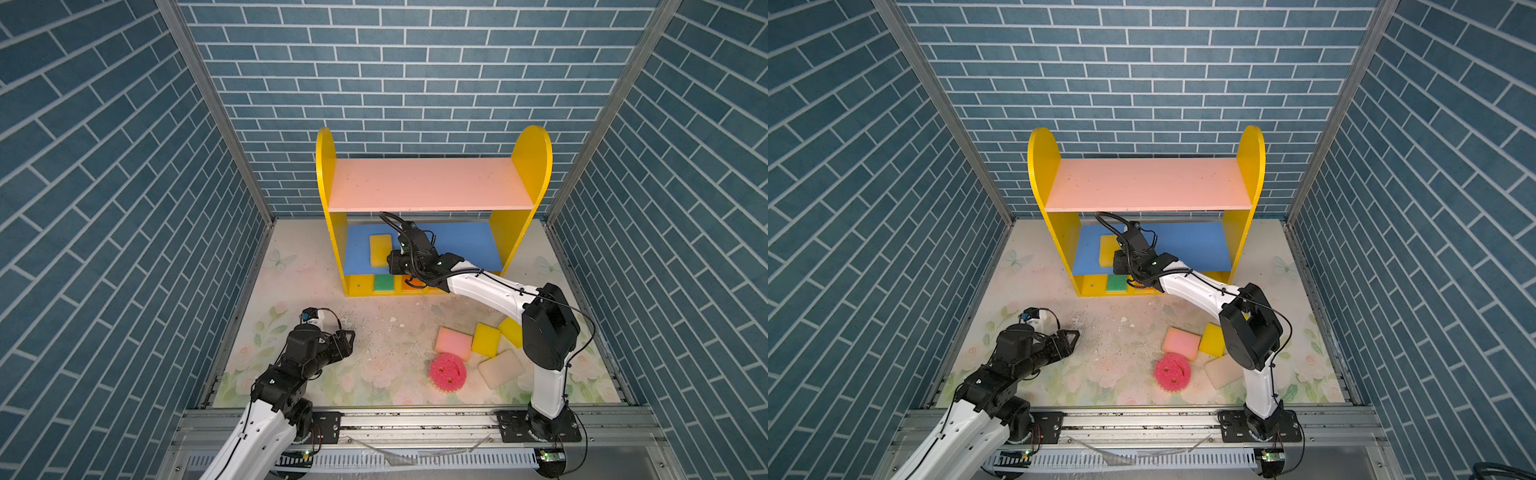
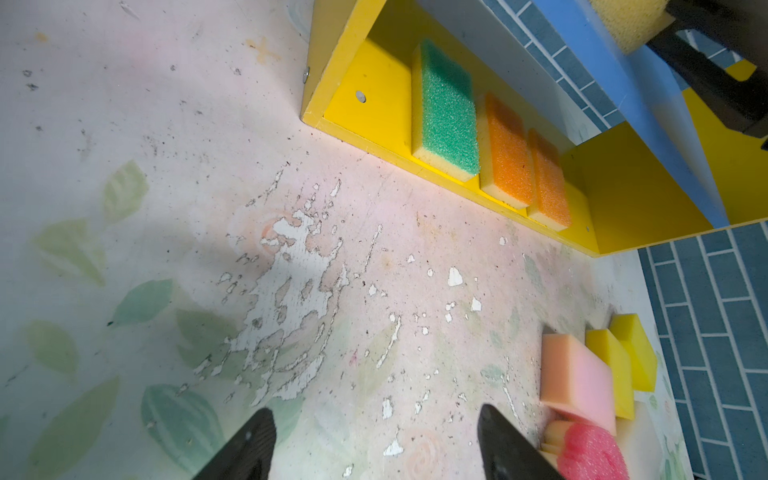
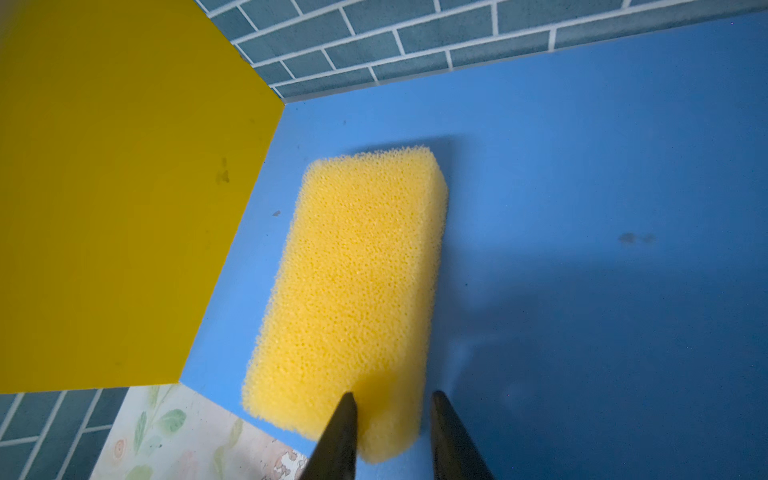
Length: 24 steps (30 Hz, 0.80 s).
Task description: Place and organize the cleaning sponges onto the shelf
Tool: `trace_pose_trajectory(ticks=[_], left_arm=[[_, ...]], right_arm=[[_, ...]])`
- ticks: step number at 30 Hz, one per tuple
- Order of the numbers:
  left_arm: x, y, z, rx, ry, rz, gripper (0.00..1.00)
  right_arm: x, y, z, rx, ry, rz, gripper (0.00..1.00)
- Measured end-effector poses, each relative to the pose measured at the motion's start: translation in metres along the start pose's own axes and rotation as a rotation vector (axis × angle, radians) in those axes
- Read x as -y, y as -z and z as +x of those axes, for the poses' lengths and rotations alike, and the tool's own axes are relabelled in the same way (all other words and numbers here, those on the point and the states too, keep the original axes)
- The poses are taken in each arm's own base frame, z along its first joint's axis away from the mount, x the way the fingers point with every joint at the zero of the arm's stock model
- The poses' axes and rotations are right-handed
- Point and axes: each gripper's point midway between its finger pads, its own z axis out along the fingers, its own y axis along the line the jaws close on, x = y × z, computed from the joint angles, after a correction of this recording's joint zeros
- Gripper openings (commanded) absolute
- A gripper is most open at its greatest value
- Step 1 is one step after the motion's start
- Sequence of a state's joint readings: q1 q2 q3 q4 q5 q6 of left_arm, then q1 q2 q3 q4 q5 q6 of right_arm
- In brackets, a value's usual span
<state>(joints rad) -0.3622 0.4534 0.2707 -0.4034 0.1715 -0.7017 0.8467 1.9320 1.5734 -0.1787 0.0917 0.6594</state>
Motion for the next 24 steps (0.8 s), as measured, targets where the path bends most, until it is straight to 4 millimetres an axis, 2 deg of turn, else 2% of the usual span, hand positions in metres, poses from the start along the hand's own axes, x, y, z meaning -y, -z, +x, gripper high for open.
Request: trace_pose_trajectory(ticks=[24], left_arm=[[-0.0013,-0.0015,0.0016,-0.010,0.002,-0.007,0.78]], right_arm=[[-0.0050,0.0001,0.0010,-0.009,-0.027,-0.027,0.30]])
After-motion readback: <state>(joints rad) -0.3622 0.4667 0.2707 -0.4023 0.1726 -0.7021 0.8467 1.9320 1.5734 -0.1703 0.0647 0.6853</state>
